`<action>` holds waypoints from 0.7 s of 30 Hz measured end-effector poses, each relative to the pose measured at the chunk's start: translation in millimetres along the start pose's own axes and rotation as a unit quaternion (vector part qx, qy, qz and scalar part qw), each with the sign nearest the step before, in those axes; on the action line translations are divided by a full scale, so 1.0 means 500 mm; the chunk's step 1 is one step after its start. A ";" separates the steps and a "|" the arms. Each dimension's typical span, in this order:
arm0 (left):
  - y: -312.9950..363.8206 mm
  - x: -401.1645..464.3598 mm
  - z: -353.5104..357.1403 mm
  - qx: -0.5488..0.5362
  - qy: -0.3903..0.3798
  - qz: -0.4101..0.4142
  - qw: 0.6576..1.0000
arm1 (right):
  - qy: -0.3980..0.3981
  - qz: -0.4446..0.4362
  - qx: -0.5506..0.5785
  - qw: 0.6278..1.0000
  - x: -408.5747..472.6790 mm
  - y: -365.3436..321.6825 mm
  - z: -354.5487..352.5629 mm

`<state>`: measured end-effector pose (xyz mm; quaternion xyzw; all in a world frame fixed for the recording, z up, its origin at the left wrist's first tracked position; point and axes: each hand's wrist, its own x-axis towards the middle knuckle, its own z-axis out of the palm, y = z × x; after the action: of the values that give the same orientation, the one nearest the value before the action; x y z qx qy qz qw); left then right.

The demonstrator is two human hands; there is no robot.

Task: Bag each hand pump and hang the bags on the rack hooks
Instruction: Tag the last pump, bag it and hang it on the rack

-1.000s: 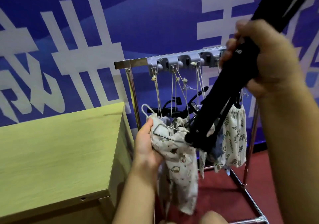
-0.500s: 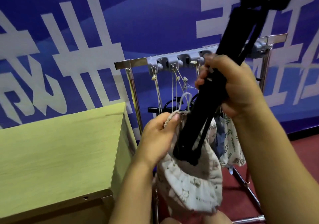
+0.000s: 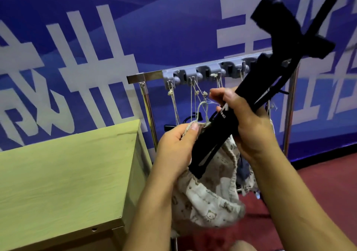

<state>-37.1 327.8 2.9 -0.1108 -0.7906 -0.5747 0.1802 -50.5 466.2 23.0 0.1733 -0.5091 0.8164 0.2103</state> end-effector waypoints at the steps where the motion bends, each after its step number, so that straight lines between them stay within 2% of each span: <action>1: 0.009 -0.002 0.003 -0.017 -0.012 -0.008 1.000 | 0.005 0.010 -0.020 1.000 -0.003 0.006 0.002; 4: 0.025 0.010 0.017 -0.112 -0.039 -0.031 0.992 | -0.041 0.051 -0.083 0.994 -0.025 0.030 0.012; 6: 0.029 0.020 0.022 -0.183 -0.003 -0.064 0.981 | -0.099 0.061 -0.123 0.986 -0.042 0.054 0.015; 8: 0.016 0.026 0.021 -0.158 0.026 -0.079 0.984 | -0.120 0.062 -0.142 0.981 -0.049 0.075 0.014; 11: -0.009 0.015 0.023 -0.147 0.051 -0.080 0.985 | -0.076 0.041 -0.158 0.984 -0.042 0.098 0.016; 13: -0.025 -0.002 0.030 0.004 0.102 -0.015 0.995 | -0.017 0.017 -0.188 0.982 -0.034 0.108 0.029; 15: -0.040 -0.037 0.048 0.178 0.169 0.050 0.968 | 0.057 -0.014 -0.209 0.976 -0.020 0.117 0.032; 17: -0.066 -0.075 0.060 0.255 0.199 0.073 0.944 | 0.132 -0.028 -0.241 0.961 0.000 0.126 0.028; 19: -0.094 -0.094 0.061 0.301 0.139 0.017 0.943 | 0.163 -0.026 -0.260 0.951 0.018 0.132 0.021; 21: -0.128 -0.090 0.050 0.314 0.019 -0.098 0.944 | 0.163 -0.015 -0.255 0.953 0.028 0.138 0.017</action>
<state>-24.7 332.6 -78.0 0.0409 -0.9343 -0.3139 0.1637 -97.9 433.4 -18.8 -0.0140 -0.6563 0.6735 0.3398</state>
